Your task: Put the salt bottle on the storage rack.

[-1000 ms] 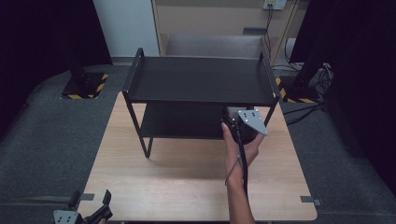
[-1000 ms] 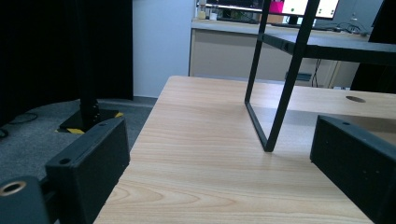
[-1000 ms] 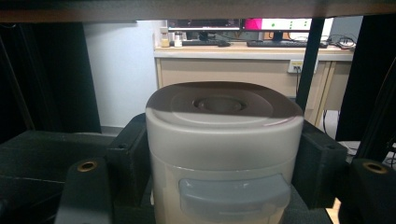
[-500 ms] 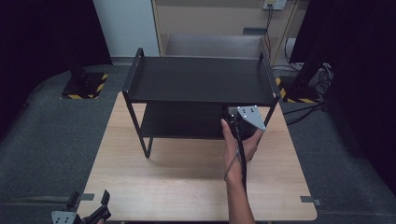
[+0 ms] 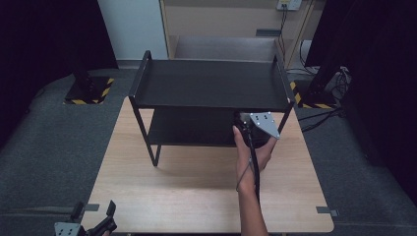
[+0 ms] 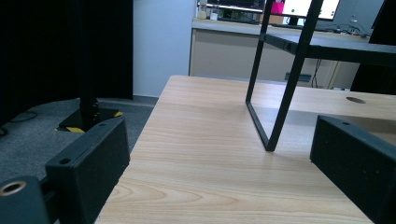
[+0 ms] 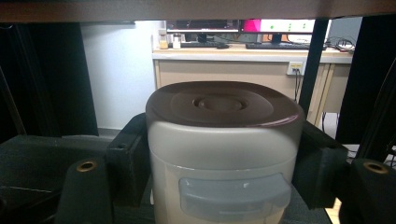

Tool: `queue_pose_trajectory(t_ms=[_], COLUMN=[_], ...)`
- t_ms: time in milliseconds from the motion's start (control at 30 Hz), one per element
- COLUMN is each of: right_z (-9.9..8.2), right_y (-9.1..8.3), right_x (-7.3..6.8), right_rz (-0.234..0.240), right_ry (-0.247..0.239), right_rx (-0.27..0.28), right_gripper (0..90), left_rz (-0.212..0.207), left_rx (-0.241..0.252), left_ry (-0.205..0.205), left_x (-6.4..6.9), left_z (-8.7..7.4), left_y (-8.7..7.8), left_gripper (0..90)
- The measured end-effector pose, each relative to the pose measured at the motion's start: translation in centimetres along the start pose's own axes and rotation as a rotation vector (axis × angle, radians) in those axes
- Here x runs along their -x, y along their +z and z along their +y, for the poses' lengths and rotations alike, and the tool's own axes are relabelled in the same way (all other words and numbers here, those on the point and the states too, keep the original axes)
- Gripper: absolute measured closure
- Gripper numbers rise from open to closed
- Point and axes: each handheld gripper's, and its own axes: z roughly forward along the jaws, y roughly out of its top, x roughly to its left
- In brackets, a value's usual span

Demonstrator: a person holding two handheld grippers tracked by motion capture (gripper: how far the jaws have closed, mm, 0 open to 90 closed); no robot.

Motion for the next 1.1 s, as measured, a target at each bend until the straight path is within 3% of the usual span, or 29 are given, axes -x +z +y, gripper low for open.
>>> queue_pose_trajectory(t_ms=[333,700,1100], right_z=[-0.01,-0.3,-0.63], right_y=[-0.04,0.26,-0.69], right_x=[0.06,0.12,-0.17], right_rz=[0.002,0.011,0.004], right_ry=[0.005,0.027,0.033], right_rx=[-0.001,0.003,0.035], right_gripper=[31.4,15.6,7.7], left_rz=[-0.003,0.001,-0.003], left_rx=[0.001,0.002,0.002], left_ry=[0.001,-0.002,-0.002], left_x=[-0.07,-0.14,-0.14], left_z=[0.09,0.06,0.03], left_y=[-0.02,-0.12,-0.24], left_gripper=[3.5,3.4,3.4])
